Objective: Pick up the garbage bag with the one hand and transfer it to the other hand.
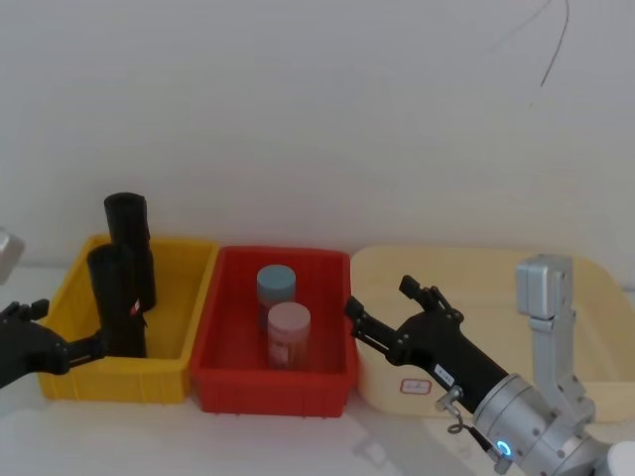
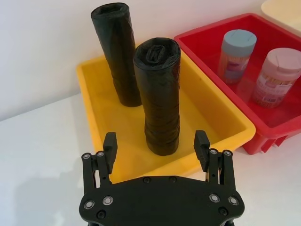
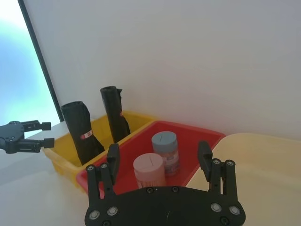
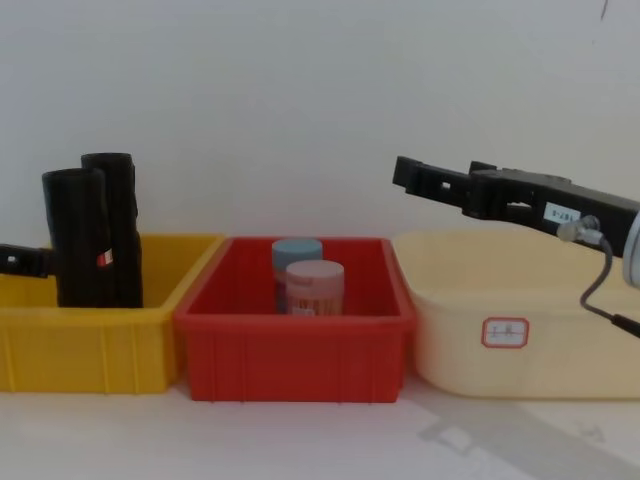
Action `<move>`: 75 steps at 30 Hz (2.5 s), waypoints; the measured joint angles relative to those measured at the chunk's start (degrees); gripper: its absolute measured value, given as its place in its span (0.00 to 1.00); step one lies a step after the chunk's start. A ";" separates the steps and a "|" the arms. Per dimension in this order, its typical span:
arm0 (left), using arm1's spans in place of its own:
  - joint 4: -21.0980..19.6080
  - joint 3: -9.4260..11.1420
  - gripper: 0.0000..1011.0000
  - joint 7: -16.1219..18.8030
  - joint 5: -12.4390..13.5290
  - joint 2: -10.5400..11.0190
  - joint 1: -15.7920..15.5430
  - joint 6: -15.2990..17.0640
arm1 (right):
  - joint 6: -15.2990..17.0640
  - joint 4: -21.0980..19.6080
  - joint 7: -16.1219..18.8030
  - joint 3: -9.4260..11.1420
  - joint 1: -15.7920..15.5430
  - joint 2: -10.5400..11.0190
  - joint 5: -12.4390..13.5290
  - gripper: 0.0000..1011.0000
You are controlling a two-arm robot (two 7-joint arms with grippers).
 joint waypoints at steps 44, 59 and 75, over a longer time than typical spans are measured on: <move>8.79 2.38 0.99 -5.97 1.22 -0.69 -8.10 -0.99 | -4.64 -2.30 0.75 1.27 -7.74 1.57 7.14 0.99; 12.35 6.05 0.99 -11.76 0.09 -1.44 -12.54 -1.75 | -4.91 -4.72 0.29 1.68 -9.62 2.66 7.79 0.99; 12.04 9.60 0.99 -6.88 3.25 -3.32 -13.60 2.51 | -4.99 -5.11 0.21 2.11 -9.83 3.21 8.45 0.99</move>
